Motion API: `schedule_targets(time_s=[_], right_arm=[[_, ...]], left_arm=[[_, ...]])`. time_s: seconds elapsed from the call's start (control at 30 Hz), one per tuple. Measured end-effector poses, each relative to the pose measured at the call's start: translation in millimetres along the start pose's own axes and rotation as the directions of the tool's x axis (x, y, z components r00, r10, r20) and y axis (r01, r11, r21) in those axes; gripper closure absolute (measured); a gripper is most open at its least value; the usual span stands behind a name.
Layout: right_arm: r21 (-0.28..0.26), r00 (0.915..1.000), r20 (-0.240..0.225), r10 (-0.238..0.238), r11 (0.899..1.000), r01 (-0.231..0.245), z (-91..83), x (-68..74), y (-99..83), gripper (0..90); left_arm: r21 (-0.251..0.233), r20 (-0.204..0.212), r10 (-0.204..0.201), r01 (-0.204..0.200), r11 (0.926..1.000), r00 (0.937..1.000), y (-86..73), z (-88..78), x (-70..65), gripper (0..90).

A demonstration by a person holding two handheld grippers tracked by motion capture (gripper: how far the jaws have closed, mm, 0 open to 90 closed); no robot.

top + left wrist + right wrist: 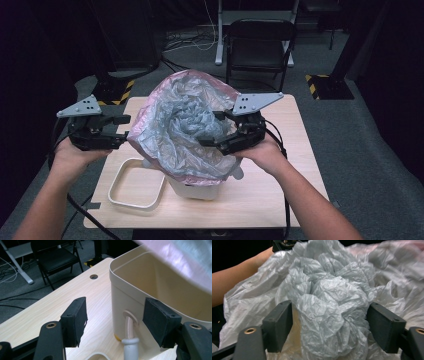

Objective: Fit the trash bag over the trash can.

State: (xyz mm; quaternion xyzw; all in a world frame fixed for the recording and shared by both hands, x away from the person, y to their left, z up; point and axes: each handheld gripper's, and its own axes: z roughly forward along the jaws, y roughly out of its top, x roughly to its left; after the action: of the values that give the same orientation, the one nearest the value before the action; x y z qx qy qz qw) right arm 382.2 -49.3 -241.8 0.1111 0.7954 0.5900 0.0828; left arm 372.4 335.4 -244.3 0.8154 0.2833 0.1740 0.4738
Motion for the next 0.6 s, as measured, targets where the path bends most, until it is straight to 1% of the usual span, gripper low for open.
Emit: schedule_targets(time_s=[0.1, 0.2, 0.4, 0.6], right_arm=[[0.001, 1.0000, 0.004, 0.003, 1.000, -0.003, -2.2, 0.5, 4.1, 19.0], [-0.016, 1.0000, 0.007, 0.002, 1.000, -0.002, -5.4, 1.0, 4.8, 17.6], [-0.062, 1.0000, 0.004, 0.000, 0.998, 0.000, -13.1, 2.5, 3.7, 18.5], [-0.090, 0.9997, 0.023, 0.000, 0.996, 0.002, -22.2, 2.5, 1.5, 20.2]], left_arm=[[-0.005, 0.000, 0.008, -0.008, 1.0000, 1.0000, 1.5, -2.6, -1.7, 35.1], [-0.004, -0.005, 0.014, -0.014, 0.9999, 0.9999, 1.9, -4.6, -2.4, 35.0], [-0.001, -0.016, 0.017, -0.018, 0.9998, 0.9997, 1.4, -9.4, -1.4, 34.9], [0.002, -0.032, 0.010, -0.010, 0.9999, 0.9994, -2.6, -14.5, 1.8, 34.9]])
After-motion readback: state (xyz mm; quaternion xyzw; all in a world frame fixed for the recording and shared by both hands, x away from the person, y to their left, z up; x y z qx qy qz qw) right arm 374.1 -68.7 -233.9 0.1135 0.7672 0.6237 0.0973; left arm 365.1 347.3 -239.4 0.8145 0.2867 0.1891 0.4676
